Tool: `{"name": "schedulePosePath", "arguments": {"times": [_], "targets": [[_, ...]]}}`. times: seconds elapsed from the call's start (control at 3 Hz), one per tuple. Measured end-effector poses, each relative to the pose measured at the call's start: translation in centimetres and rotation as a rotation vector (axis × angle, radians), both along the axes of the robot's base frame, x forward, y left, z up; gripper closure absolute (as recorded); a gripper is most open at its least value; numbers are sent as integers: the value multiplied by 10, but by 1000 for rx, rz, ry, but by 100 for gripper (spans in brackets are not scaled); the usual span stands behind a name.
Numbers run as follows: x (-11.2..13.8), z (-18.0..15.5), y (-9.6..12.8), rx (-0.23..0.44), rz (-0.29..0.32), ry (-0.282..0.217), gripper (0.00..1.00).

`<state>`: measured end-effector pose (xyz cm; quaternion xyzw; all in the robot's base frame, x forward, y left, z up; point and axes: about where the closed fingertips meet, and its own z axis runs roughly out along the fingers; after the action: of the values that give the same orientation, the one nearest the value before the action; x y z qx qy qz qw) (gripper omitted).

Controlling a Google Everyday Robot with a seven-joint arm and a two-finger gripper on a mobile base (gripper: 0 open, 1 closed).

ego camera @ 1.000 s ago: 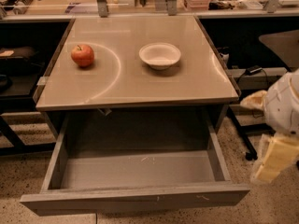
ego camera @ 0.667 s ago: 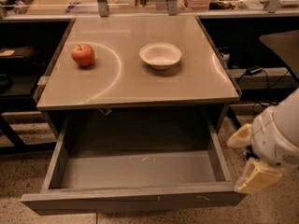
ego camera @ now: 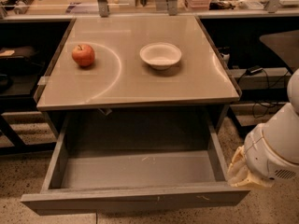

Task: Close top drawer

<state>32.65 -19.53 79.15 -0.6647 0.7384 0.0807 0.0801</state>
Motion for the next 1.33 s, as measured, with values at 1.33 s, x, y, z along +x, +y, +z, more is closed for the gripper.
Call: {"name": "schedulePosePath", "arguments": {"times": [1.33], "targets": [[-21, -133, 28, 293, -139, -28, 100]]}}
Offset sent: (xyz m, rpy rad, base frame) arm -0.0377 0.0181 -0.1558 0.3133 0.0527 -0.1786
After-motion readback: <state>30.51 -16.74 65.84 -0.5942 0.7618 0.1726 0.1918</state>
